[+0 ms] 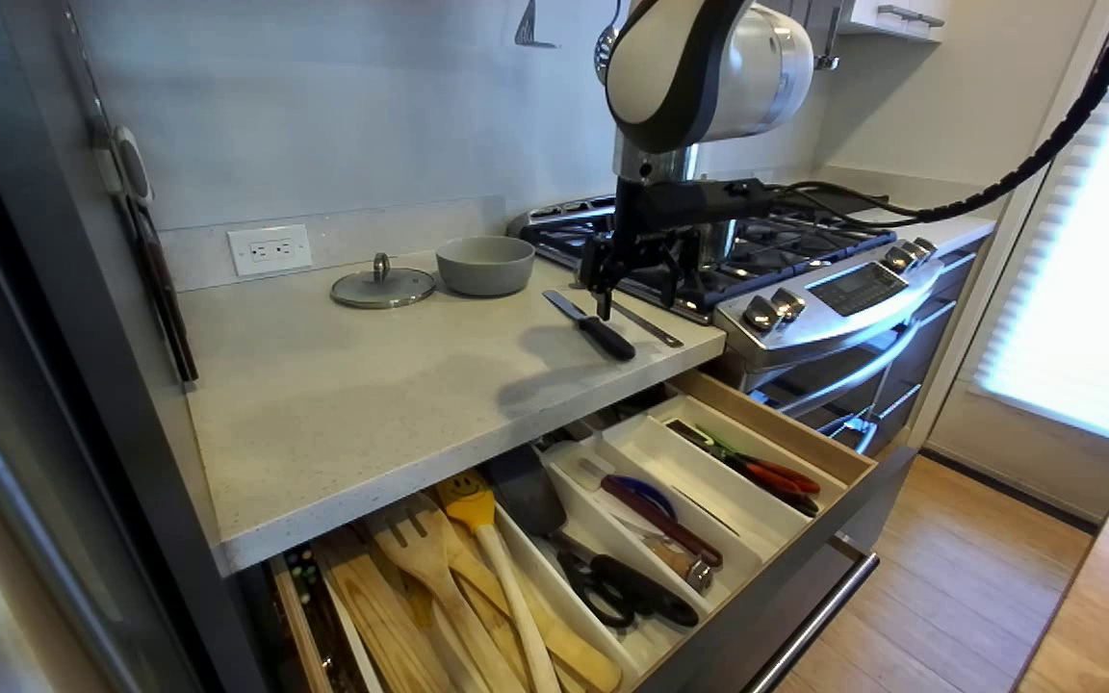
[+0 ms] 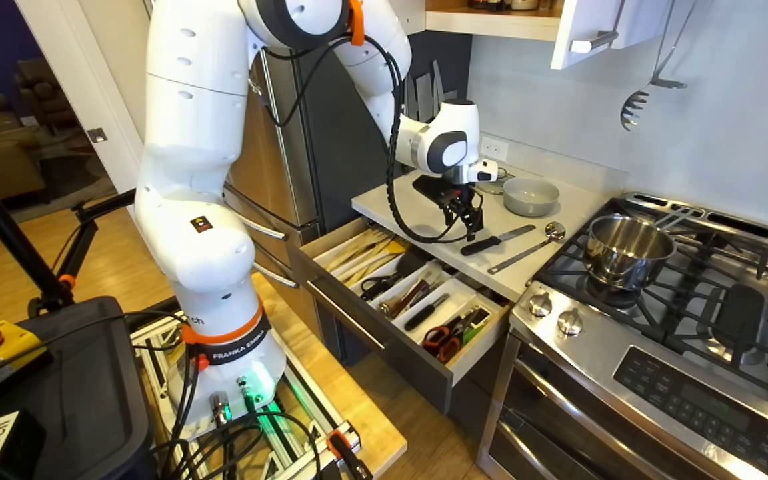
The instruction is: Put the spatulas on the counter in the open drawer.
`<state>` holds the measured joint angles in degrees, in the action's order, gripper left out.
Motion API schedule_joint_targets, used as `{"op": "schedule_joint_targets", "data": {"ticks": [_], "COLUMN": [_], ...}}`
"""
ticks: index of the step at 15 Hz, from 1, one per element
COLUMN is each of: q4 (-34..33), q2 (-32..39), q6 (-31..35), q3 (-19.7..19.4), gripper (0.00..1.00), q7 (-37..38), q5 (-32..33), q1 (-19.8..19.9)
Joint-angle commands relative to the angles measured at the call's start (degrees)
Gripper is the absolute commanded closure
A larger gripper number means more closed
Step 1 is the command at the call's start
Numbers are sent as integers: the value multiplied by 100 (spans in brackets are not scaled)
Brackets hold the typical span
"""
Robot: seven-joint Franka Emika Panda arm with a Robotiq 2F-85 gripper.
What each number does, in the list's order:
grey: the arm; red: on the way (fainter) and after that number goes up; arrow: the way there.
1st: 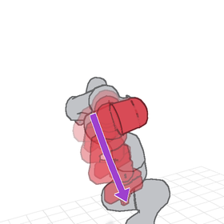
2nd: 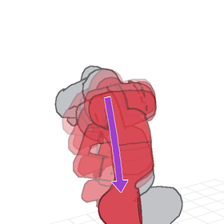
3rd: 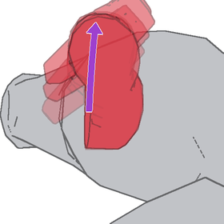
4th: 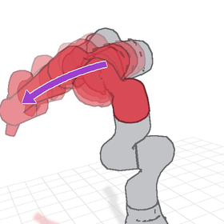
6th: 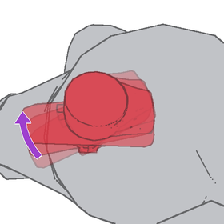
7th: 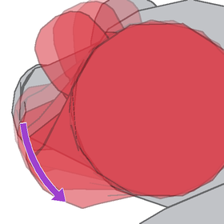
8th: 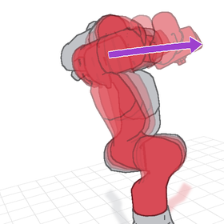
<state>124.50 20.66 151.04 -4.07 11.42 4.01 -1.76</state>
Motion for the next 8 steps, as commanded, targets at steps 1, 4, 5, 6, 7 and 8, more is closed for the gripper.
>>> {"op": "schedule_joint_targets", "data": {"ticks": [1, 4, 5, 6, 7, 8], "q4": [-440, -908, -1059, -1217, -1362, -1503], "q2": [387, 745, 873, 1008, 1136, 1267], "q6": [151, 67, 44, 11, -8, -21], "q3": [-112, -153, -195, -235, -242, -258], "gripper": [0, 0, 0, 0, 0, 0], "q7": [273, 413, 493, 577, 595, 619], "q5": [-12, -13, 29, 50, 28, 22], "q1": [-50, -91, -132, -170, -182, -198]}}
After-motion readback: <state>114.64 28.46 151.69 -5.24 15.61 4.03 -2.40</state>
